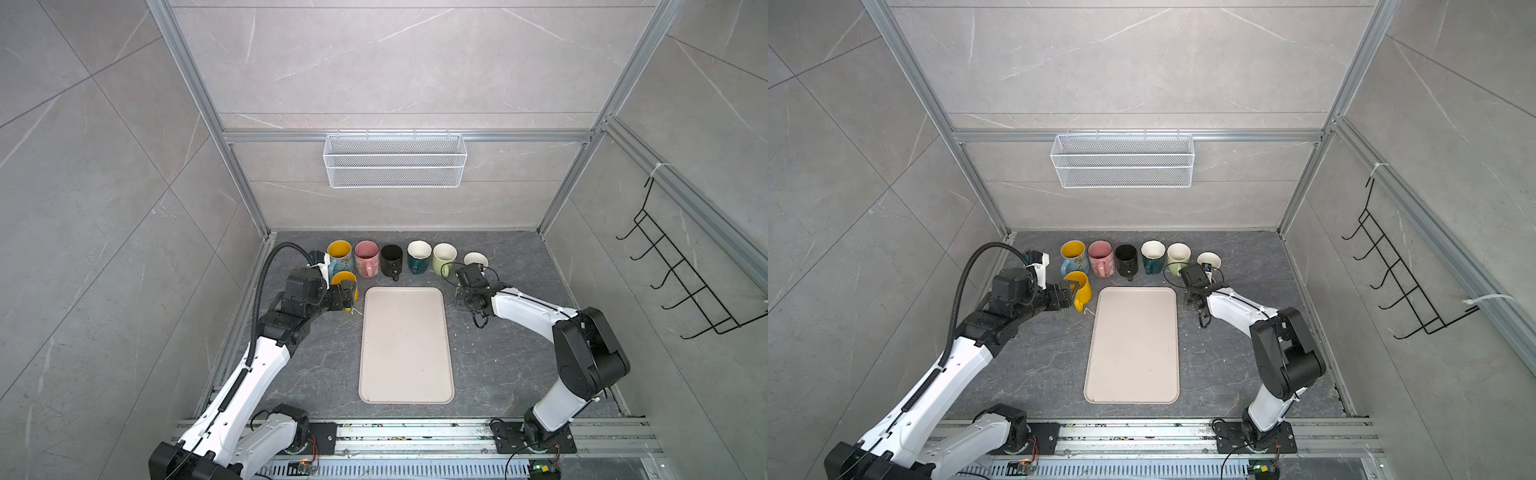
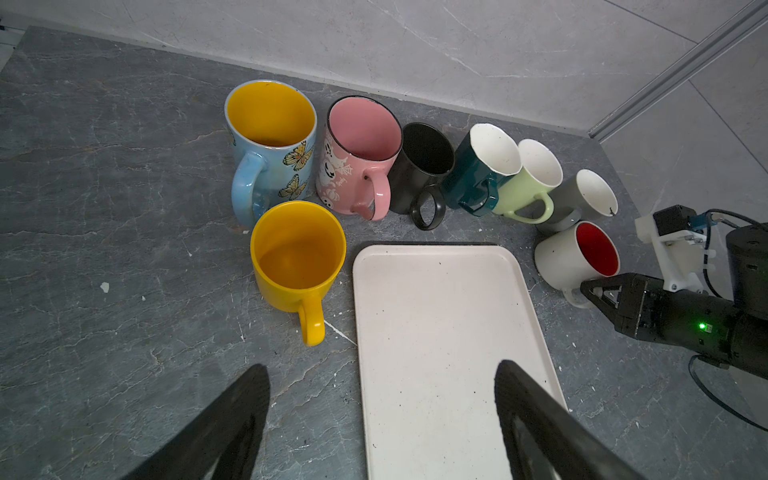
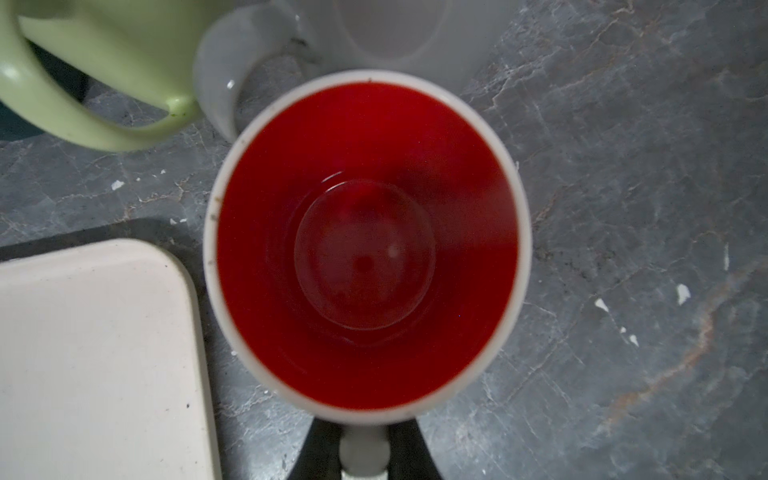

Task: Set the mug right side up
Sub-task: 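Lower the white mug upright beside the grey mug with the right gripper, then open the right gripper and raise it off the white mug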

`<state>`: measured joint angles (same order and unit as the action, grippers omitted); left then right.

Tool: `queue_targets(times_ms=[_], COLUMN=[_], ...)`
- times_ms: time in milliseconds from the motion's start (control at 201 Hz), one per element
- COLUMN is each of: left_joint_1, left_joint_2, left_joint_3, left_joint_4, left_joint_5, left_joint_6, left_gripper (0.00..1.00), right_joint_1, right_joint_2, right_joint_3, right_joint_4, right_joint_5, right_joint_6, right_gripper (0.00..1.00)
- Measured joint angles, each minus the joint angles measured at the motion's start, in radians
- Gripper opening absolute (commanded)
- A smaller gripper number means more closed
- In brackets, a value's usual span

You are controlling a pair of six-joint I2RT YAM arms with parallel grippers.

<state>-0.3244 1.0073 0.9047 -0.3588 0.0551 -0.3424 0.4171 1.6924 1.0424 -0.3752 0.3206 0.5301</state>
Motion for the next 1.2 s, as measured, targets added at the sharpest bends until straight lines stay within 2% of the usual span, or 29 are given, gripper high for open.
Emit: queue_targets(times_ms=[249,577,796,896,931,976,1120,1170,1200], left_joint_1=[0.0,0.0,0.0,0.0,0.0,0.0,0.0,0.0,0.0], left_joint_2=[-0.005,-0.028,-0.043,-0.056,-0.061,-0.069,-0.086,-0.089,-0.089], left_joint_3=[0.0,-0.005,-0.017,-0.026,-0.033,-0.045,-0.116,-0.151,-0.172], left_joint_4=[0.0,0.0,-0.003,-0.003,-0.002,0.0,0.031,0.06,0.077], left_joint_5=[0.0,0.0,-0.028,-0.106,-0.144,-0.204,-0.422,-0.494,-0.531], left_joint_6=[-0.001,-0.002,0.0,0.01,0.013,0.018,0.048,0.06,0.069], left_gripper=[0.87,0.87,0.88,0.89,0.89,0.89,0.91,0.99,1.0], right_joint_1=[-0.006,-0.008,-0.008,-0.008,-0.007,-0.006,-0.003,-0.003,-0.003], right_joint_2=[-0.007,-0.026,-0.133,-0.221,-0.255,-0.302,-0.455,-0.492,-0.512], right_joint_3=[-0.004,-0.031,-0.051,-0.059,-0.059,-0.059,-0.048,-0.037,-0.032], right_joint_4=[0.004,-0.024,-0.035,-0.048,-0.052,-0.057,-0.077,-0.077,-0.076], right_joint_5=[-0.018,-0.057,-0.071,-0.071,-0.066,-0.054,0.018,0.054,0.079], right_joint_6=[-0.006,-0.018,-0.02,-0.029,-0.034,-0.047,-0.117,-0.145,-0.164], right_gripper=[0.25,0.63,0.68,0.71,0.86,0.98,0.99,0.99,0.99])
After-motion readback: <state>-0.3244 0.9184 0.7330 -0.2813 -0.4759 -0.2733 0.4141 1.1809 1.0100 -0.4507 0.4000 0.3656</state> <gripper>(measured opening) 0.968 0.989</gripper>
